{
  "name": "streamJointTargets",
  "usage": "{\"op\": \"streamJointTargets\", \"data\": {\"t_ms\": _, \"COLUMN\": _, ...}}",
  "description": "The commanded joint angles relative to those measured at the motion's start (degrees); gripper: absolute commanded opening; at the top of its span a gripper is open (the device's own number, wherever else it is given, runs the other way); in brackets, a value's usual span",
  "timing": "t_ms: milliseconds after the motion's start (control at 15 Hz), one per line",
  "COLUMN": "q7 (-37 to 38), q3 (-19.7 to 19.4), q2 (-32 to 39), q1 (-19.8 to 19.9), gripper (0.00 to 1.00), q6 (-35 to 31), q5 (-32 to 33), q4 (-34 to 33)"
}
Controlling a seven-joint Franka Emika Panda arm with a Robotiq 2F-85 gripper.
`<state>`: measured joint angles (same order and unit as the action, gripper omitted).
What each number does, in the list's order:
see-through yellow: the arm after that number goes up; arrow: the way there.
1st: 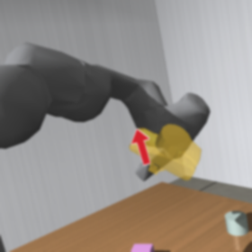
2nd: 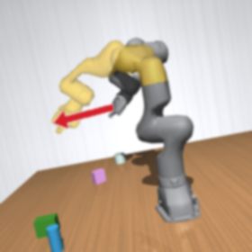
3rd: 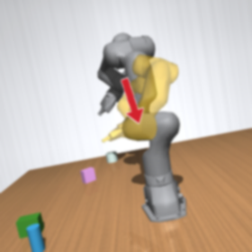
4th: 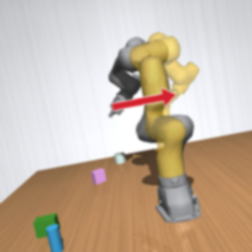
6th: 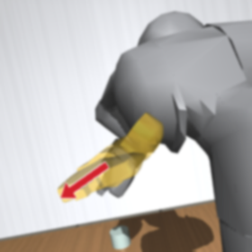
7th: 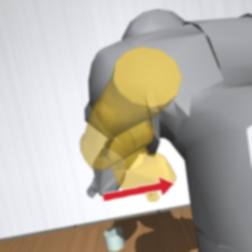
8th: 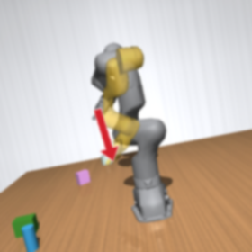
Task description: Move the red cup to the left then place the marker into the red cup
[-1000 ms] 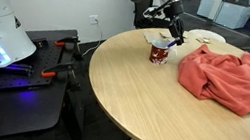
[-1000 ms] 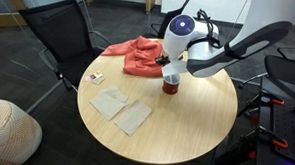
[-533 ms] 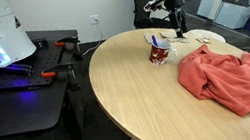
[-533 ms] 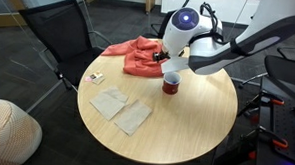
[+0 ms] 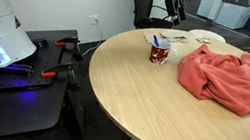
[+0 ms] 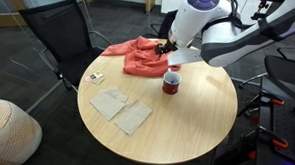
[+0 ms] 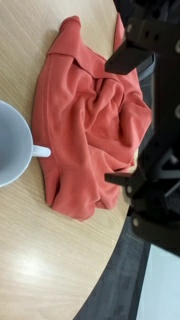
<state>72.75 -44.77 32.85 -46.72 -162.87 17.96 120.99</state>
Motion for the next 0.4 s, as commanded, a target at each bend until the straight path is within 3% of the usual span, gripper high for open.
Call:
{"op": "streamJointTargets", "data": {"t_ms": 0, "q7": -0.1, "q3": -1.2, "q2": -6.2, "q1": -1.4, "gripper": 1.0, "q6": -1.4, "q5": 2.9, "q4": 4.9}}
{"op": "streamJointTargets", "data": {"t_ms": 133, "q7": -2.6, "q3": 1.5, "q2": -9.1, "q1": 0.9, "gripper": 1.0, "q6": -1.0, "q5": 3.0, "q4": 6.0}}
{"op": "streamJointTargets", "data": {"t_ms": 200, "q7": 0.1, "q3": 0.8, "q2": -4.6, "q1": 0.7, "gripper": 1.0, "q6": -0.1, "q5": 2.9, "q4": 2.7}}
{"op": "streamJointTargets", "data": {"t_ms": 333, "q7": 0.1, "q3": 1.2, "q2": -5.1, "q1": 1.1, "gripper": 1.0, "q6": -0.1, "q5": 3.0, "q4": 2.9}}
